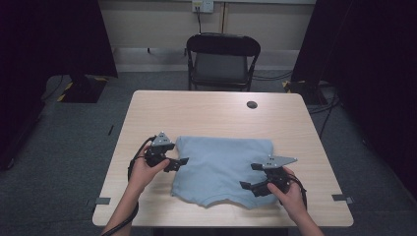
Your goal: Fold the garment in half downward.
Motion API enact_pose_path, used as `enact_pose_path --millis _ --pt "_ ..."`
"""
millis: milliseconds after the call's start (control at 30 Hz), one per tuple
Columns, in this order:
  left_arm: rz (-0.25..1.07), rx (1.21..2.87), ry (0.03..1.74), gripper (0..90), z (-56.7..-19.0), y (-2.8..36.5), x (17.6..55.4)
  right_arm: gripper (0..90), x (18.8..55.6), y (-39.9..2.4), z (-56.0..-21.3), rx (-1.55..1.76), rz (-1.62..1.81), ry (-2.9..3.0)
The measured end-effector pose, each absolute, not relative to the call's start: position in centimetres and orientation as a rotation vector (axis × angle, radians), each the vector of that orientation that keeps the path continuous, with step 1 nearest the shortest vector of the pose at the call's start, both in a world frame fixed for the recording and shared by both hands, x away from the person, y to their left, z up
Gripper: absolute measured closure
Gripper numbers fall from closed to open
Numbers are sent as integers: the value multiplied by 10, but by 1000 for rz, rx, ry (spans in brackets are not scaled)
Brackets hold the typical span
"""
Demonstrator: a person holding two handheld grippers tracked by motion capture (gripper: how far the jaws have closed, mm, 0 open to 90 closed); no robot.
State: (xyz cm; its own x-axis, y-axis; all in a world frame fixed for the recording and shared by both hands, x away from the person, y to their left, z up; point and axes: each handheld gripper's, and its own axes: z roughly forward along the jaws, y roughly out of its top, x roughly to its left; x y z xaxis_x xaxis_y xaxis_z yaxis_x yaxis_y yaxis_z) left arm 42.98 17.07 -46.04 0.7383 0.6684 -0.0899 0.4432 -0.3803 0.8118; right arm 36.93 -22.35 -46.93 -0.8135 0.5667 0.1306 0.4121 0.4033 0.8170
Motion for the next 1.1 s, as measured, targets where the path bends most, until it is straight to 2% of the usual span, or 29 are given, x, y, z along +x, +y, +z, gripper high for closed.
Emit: enact_pose_path --millis 1100 --pt "319 2037 858 156 -457 172 452 127 371 -176 -466 775 1371 2533"
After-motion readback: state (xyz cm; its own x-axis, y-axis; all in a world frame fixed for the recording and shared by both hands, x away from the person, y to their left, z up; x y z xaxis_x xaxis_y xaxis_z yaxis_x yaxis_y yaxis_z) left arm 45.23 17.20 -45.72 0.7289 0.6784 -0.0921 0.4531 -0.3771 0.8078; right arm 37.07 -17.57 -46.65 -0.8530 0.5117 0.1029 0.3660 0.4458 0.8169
